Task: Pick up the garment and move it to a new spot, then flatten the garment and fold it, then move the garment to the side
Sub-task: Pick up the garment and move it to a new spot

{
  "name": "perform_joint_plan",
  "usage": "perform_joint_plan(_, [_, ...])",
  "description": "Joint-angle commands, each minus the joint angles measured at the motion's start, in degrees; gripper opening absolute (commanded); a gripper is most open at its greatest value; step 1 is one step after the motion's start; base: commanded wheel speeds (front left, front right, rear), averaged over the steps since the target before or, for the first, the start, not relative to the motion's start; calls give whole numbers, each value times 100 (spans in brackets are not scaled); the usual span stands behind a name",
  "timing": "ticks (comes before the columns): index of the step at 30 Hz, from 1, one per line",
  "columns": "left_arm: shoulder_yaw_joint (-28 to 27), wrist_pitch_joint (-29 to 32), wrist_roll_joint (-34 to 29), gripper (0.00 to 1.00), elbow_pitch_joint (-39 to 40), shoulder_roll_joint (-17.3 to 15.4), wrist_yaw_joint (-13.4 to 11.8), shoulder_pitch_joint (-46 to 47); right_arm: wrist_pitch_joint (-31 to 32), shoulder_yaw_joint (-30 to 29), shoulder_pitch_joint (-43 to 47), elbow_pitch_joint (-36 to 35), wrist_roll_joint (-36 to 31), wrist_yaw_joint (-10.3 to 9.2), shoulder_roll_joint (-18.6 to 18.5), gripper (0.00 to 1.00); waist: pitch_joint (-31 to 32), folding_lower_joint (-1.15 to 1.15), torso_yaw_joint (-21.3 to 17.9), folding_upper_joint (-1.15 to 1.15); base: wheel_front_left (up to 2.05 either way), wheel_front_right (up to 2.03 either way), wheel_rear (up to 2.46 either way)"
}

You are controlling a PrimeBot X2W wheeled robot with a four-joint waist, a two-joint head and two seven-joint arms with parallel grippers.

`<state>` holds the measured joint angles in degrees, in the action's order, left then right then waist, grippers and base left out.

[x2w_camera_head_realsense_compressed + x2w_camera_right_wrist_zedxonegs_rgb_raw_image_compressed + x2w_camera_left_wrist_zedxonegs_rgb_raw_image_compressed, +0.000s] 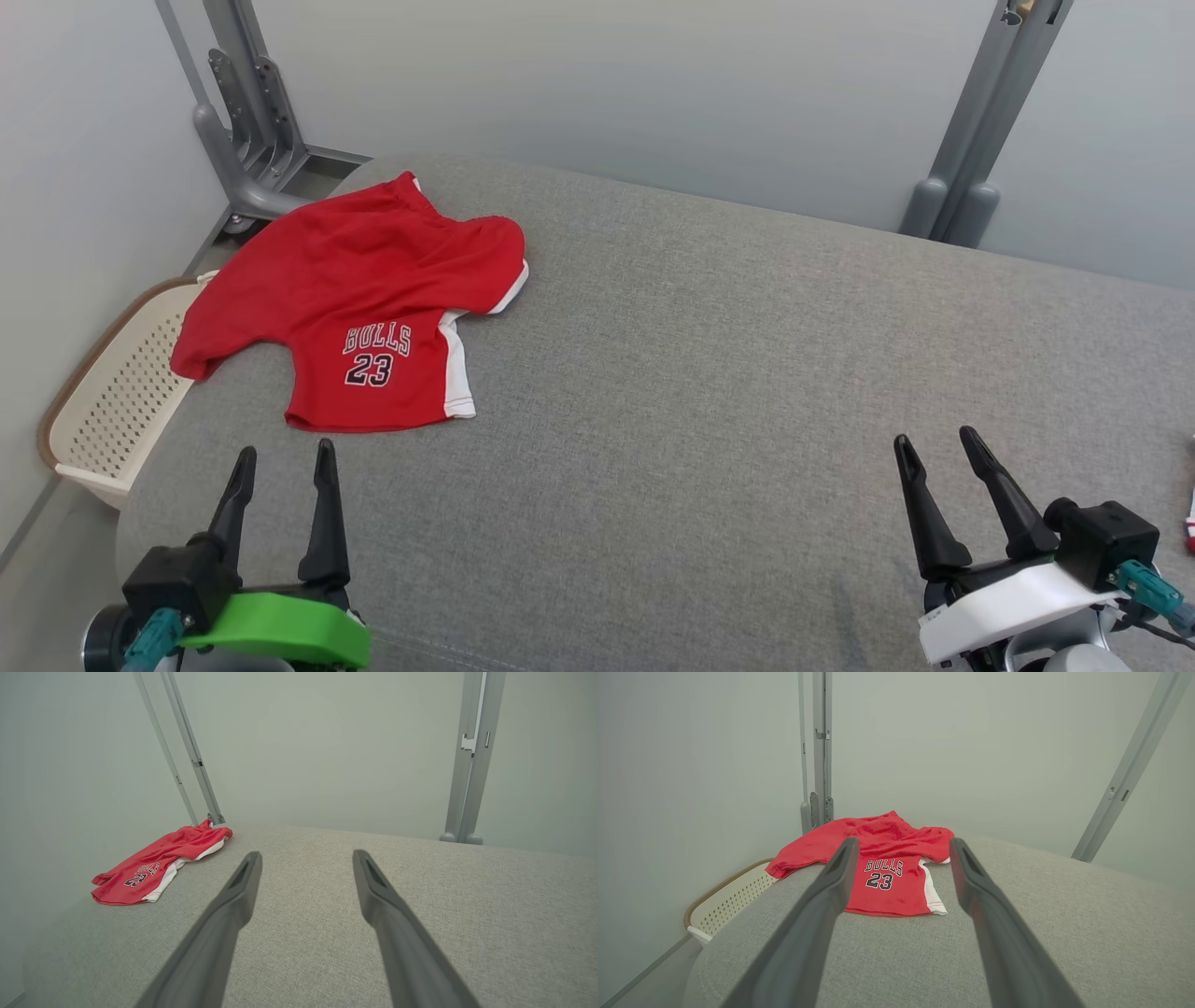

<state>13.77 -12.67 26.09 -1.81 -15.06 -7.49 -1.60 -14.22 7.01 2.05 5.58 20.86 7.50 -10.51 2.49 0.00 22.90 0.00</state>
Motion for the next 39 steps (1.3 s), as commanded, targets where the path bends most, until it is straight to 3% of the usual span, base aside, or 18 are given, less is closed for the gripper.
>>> perform_joint_plan(1, [21,41,9,100,1,-43,29,103,-31,2,-43,10,14,-2,-4,100,-12,0,3,0,0,0,0])
perform_joint_plan(10, [23,698,54,100,-323,-360,218,1071,-21,-13,-145,-61,-27,-2,-28,100,-263,0,-100,0,0,0,0])
perform_joint_plan(18, [61,1462,405,100,-1084,-494,646,2165,-40,-6,-401,-111,-45,-2,-11,100,-749,0,-308,0,0,0,0])
perform_joint_plan(21, [11,1834,763,100,-1685,-437,940,2793,-53,20,-580,-106,-48,-2,-22,100,-1045,0,-423,0,0,0,0])
perform_joint_plan(29, [-16,3192,1523,100,-3175,-496,1292,3977,-63,167,-1006,-44,-34,-2,-53,100,-1586,0,-754,0,0,0,0])
perform_joint_plan(39, [172,4134,1943,100,-4363,-600,1464,4700,-86,236,-1392,23,3,-2,-74,100,-2085,0,-1167,0,0,0,0])
